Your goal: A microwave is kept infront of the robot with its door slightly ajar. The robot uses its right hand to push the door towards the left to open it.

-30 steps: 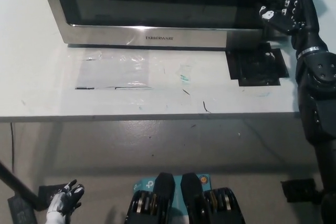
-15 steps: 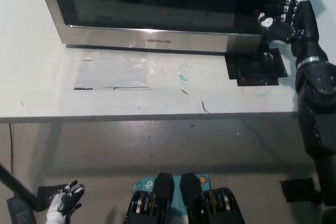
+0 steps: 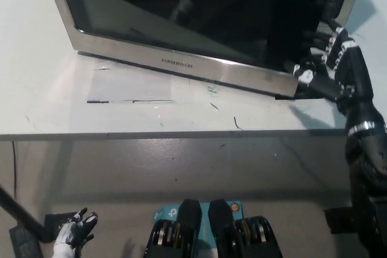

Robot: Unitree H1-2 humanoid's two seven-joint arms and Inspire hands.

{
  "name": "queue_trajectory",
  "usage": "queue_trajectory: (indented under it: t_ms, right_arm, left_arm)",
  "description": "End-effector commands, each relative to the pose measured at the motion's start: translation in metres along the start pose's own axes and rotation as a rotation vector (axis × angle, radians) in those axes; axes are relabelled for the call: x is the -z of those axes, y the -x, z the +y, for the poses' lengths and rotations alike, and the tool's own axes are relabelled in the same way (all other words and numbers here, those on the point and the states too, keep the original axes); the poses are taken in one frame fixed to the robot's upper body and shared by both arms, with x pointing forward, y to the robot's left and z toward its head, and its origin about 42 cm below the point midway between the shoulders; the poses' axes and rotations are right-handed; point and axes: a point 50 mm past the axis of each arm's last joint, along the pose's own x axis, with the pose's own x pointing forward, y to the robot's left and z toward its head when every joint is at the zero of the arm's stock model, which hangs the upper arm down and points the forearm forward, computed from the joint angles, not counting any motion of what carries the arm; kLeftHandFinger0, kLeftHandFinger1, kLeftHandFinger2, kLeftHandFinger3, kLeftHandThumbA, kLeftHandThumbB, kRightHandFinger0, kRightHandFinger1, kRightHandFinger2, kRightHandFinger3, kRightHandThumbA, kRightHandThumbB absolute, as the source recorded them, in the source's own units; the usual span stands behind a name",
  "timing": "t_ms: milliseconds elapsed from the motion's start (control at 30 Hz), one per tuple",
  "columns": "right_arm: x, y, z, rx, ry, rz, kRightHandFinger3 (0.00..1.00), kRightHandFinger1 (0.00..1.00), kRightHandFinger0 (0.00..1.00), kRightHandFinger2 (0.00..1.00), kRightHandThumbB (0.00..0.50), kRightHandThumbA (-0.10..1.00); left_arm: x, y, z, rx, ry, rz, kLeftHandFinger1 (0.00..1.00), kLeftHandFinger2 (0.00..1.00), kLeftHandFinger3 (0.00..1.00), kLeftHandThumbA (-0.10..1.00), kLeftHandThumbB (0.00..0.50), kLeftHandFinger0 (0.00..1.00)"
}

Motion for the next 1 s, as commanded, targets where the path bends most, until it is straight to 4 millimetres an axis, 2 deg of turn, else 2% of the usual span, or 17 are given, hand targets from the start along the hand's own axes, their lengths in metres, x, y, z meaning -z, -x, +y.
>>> queue_trajectory:
  t_ms: [0, 33, 67, 100, 167, 200, 267, 300, 333, 433, 467, 500, 567, 667, 833, 867, 967]
  right_arm:
    - [-0.016, 0.010, 0.021, -0.117, -0.071, -0.027, 0.85, 0.66, 0.52, 0.71, 0.208, 0.85]
    - [-0.016, 0.014, 0.022, -0.119, -0.074, -0.024, 0.85, 0.65, 0.51, 0.69, 0.207, 0.85]
    - [-0.016, 0.021, 0.024, -0.130, -0.090, -0.022, 0.86, 0.65, 0.51, 0.70, 0.192, 0.85]
    - [-0.016, 0.035, 0.027, -0.146, -0.110, -0.019, 0.87, 0.66, 0.52, 0.69, 0.193, 0.86]
    - [-0.016, 0.049, 0.031, -0.159, -0.134, -0.001, 0.88, 0.67, 0.53, 0.69, 0.201, 0.86]
    - [-0.017, 0.060, 0.034, -0.166, -0.150, 0.004, 0.88, 0.67, 0.50, 0.70, 0.177, 0.86]
    - [-0.018, 0.064, 0.035, -0.172, -0.155, 0.002, 0.88, 0.66, 0.48, 0.70, 0.177, 0.86]
    - [-0.018, 0.069, 0.037, -0.181, -0.163, 0.006, 0.88, 0.66, 0.49, 0.70, 0.168, 0.86]
    - [-0.016, 0.084, 0.041, -0.208, -0.170, 0.010, 0.90, 0.67, 0.52, 0.71, 0.151, 0.87]
    - [-0.015, 0.094, 0.044, -0.225, -0.179, 0.010, 0.88, 0.65, 0.51, 0.68, 0.132, 0.86]
    - [-0.012, 0.099, 0.046, -0.227, -0.186, 0.017, 0.87, 0.63, 0.49, 0.66, 0.137, 0.85]
    - [-0.011, 0.105, 0.047, -0.230, -0.194, 0.020, 0.88, 0.64, 0.48, 0.67, 0.139, 0.85]
    - [-0.008, 0.115, 0.049, -0.244, -0.221, 0.034, 0.89, 0.66, 0.49, 0.68, 0.146, 0.84]
    - [-0.006, 0.127, 0.052, -0.260, -0.249, 0.047, 0.88, 0.66, 0.50, 0.68, 0.149, 0.82]
    - [-0.004, 0.132, 0.053, -0.266, -0.234, 0.043, 0.90, 0.66, 0.49, 0.69, 0.122, 0.82]
    - [-0.004, 0.132, 0.054, -0.265, -0.236, 0.049, 0.90, 0.67, 0.50, 0.70, 0.138, 0.84]
    - [-0.004, 0.131, 0.053, -0.259, -0.242, 0.048, 0.92, 0.67, 0.51, 0.71, 0.129, 0.85]
  left_arm:
    - [-0.011, -0.001, 0.009, -0.015, -0.008, -0.030, 1.00, 0.92, 0.95, 0.44, 0.120, 1.00]
    - [-0.011, -0.001, 0.009, -0.005, -0.034, -0.027, 1.00, 0.96, 1.00, 0.50, 0.105, 1.00]
    - [-0.011, -0.001, 0.010, -0.008, -0.040, -0.027, 1.00, 0.94, 0.95, 0.46, 0.135, 1.00]
    - [-0.010, -0.001, 0.009, -0.024, -0.004, -0.021, 1.00, 0.94, 0.94, 0.42, 0.139, 1.00]
    - [-0.010, 0.000, 0.009, -0.018, -0.005, -0.024, 1.00, 0.95, 0.96, 0.43, 0.145, 1.00]
    - [-0.009, 0.000, 0.010, -0.014, -0.037, -0.042, 1.00, 0.95, 0.96, 0.42, 0.126, 1.00]
    - [-0.009, 0.000, 0.010, -0.019, -0.028, -0.046, 1.00, 0.94, 0.95, 0.41, 0.126, 1.00]
    - [-0.009, 0.000, 0.010, -0.019, -0.023, -0.042, 1.00, 0.94, 0.95, 0.42, 0.141, 1.00]
    - [-0.008, 0.000, 0.010, -0.025, -0.010, -0.028, 1.00, 0.93, 0.95, 0.41, 0.145, 1.00]
    - [-0.008, -0.001, 0.010, -0.025, -0.013, -0.024, 1.00, 0.93, 0.96, 0.41, 0.142, 1.00]
    - [-0.007, -0.001, 0.010, -0.018, -0.024, -0.028, 1.00, 0.97, 0.99, 0.44, 0.128, 1.00]
    - [-0.007, -0.001, 0.011, -0.012, -0.041, -0.034, 1.00, 0.99, 0.97, 0.46, 0.127, 1.00]
    - [-0.006, -0.001, 0.010, -0.016, -0.019, -0.029, 1.00, 0.99, 0.97, 0.44, 0.131, 1.00]
    - [-0.010, -0.003, 0.008, -0.018, -0.014, -0.033, 1.00, 0.96, 0.94, 0.43, 0.125, 1.00]
    - [-0.013, -0.005, 0.007, -0.020, 0.002, -0.031, 1.00, 0.96, 0.94, 0.40, 0.129, 1.00]
    - [-0.013, -0.005, 0.006, -0.017, 0.003, -0.039, 1.00, 0.94, 0.92, 0.40, 0.121, 1.00]
    - [-0.013, -0.005, 0.005, -0.023, 0.005, -0.032, 1.00, 0.92, 0.85, 0.41, 0.133, 1.00]
